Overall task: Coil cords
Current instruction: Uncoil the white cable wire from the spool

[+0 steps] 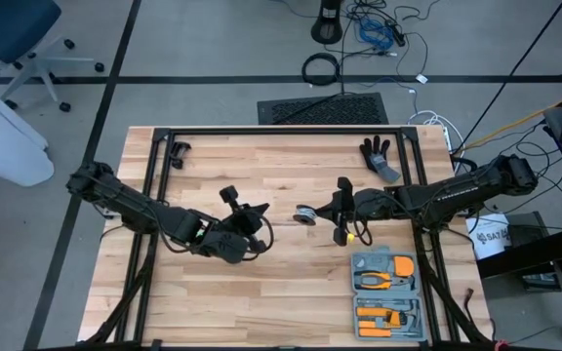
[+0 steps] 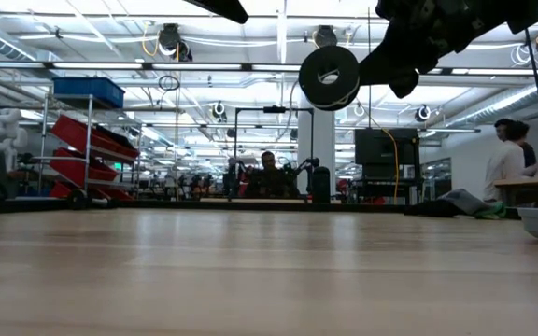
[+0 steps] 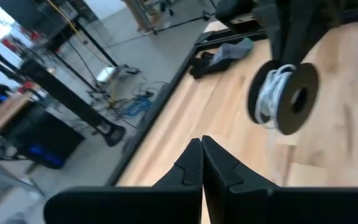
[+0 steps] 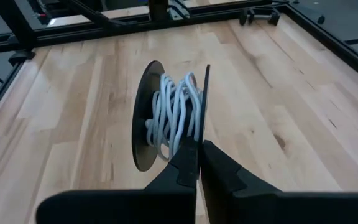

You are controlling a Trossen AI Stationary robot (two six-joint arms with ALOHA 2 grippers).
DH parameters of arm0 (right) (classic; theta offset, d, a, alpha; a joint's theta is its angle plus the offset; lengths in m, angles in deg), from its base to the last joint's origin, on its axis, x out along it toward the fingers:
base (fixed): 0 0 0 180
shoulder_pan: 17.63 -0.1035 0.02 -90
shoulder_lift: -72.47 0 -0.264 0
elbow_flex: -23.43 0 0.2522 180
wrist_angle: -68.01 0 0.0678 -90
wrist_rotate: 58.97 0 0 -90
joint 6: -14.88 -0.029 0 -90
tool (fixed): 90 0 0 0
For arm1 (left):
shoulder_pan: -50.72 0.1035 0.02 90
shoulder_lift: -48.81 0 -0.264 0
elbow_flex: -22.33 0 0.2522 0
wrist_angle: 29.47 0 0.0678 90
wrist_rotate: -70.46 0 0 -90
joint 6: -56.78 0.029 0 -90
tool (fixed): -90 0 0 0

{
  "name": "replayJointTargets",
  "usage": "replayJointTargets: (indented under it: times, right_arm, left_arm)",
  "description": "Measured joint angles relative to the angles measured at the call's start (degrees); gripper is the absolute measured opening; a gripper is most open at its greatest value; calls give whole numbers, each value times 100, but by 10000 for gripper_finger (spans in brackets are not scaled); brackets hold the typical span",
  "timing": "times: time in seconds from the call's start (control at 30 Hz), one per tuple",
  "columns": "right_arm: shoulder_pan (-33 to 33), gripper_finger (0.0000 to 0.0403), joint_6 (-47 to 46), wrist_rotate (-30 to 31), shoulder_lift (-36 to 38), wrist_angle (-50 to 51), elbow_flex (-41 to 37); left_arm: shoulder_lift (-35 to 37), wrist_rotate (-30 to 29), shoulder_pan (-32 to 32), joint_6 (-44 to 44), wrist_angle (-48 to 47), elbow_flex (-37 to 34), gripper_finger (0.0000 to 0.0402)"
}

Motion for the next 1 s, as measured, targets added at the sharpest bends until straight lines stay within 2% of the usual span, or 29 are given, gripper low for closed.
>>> replayJointTargets:
  times: [0.1, 0.23, 0.3, 0.33, 0.43, 0.53, 0.63, 0.7, 0.77, 0.83, 0.9, 1.0]
  right_arm:
    - [35, 0, 35, -8, 0, -3, 0]
    - [199, 0, 68, -44, 0, -47, 0]
    - [232, 0, 126, -270, 0, -33, 0]
    - [236, 0, 152, -418, 0, -2, 0]
    - [211, 0, 62, -819, 0, 109, 0]
    - [114, 0, 9, -1061, 0, 111, 0]
    - [-13, 0, -79, -1083, 9, 134, 0]
    - [-109, 0, -137, -1096, 19, 146, 0]
    - [-162, 0, -148, -1190, 21, 123, 0]
    - [-170, 0, -206, -1235, 30, 12, 0]
    - [-165, 0, -332, -1227, 35, -50, 2]
    - [-164, 0, -389, -1223, 35, -89, 2]
  left_arm:
    - [9, 113, 0, -562, 2, -2, 0]
    - [27, 1168, 55, -901, 85, -2, 13]
    - [104, 1726, 110, -855, 39, -7, 34]
    - [196, 1828, 118, -821, -119, -7, 48]
    - [676, 1508, 114, -966, -805, -13, 90]
    - [1215, 1285, 128, -997, -680, -168, 117]
    - [1630, 1734, 85, -1457, -847, -435, 124]
    - [1963, 1933, -160, -1978, -809, -825, 125]
    - [2231, 1856, -463, -2459, -247, -1459, 125]
    - [2302, 1549, -786, -2791, 787, -2297, 126]
    - [2207, 1106, -1024, -2756, 2538, -3140, 126]
    - [1942, 711, -1100, -1744, 5582, -3966, 126]
